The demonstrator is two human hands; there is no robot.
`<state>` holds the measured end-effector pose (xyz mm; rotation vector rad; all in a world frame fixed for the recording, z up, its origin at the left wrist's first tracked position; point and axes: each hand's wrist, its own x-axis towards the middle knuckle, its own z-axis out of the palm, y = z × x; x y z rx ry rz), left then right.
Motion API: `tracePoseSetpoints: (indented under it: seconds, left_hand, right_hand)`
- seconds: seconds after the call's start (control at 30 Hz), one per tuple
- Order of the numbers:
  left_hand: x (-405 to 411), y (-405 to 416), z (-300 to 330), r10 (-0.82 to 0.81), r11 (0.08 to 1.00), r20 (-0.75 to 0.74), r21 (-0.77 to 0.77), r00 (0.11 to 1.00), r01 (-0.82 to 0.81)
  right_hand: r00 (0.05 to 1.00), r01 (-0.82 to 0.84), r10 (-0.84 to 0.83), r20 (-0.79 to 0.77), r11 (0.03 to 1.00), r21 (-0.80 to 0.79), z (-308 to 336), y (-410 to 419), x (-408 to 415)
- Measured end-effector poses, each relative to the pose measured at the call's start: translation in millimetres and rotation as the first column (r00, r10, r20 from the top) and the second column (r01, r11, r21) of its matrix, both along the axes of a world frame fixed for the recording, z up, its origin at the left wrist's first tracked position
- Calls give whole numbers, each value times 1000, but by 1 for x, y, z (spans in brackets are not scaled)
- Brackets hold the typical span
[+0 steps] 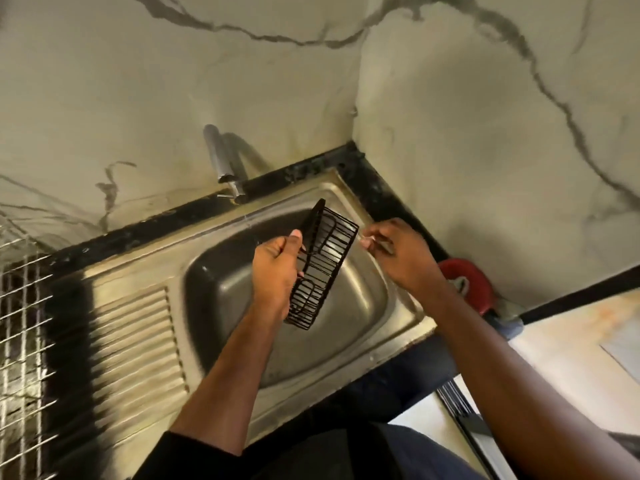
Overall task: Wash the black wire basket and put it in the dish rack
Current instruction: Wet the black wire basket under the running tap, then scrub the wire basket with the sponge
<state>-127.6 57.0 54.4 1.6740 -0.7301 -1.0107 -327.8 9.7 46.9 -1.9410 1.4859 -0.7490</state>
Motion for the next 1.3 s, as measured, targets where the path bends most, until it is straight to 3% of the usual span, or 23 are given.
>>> tracePoseSetpoints:
  seconds: [0.17,0.27,0.37,0.43,0.57,0.77,0.83,0.93,1.0,1.1,1.2,1.3]
  left_hand:
    - [-37,-12,-8,-109,994,342,26,933,107]
    - [-54,-15,-3,-142,990,512,55,847,133]
    - [-68,-19,-1,-146,988,609,54,780,143]
    - [-76,-20,-1,-145,987,646,41,749,156]
    - [-83,-24,0,-110,990,696,13,709,141]
    - [-82,-26,-5,-94,992,704,8,704,125]
    - [-81,-25,-5,-95,992,700,10,708,123]
    - [-75,-24,-5,-99,993,651,14,753,118]
    - [-65,-22,-4,-106,991,589,-7,801,136]
    - [-50,-12,5,-101,991,430,-40,897,131]
    - [-28,2,13,-85,992,279,-64,956,107]
    - [5,17,20,-81,988,222,-108,972,107]
  right_hand:
    - [961,251,-249,-123,968,7,4,5,-72]
    - [920,301,-249,-302,943,140,4,5,-107]
    - [819,333,-143,-556,908,256,-3,9,-125]
    - [784,328,-86,-615,898,292,-13,13,-130]
    - [870,227,-48,-492,923,311,-40,16,-129]
    - [797,130,48,-602,960,249,-46,13,-118]
    - [765,172,63,-640,939,298,-37,9,-115]
    - [724,197,6,-689,957,215,-18,4,-110]
    - [806,186,-58,-589,970,159,-6,3,-103]
    - [957,154,-127,-263,985,83,11,0,-79]
    - [998,61,-62,-32,998,-35,30,4,-36]
    - [989,-43,59,138,992,-119,43,22,15]
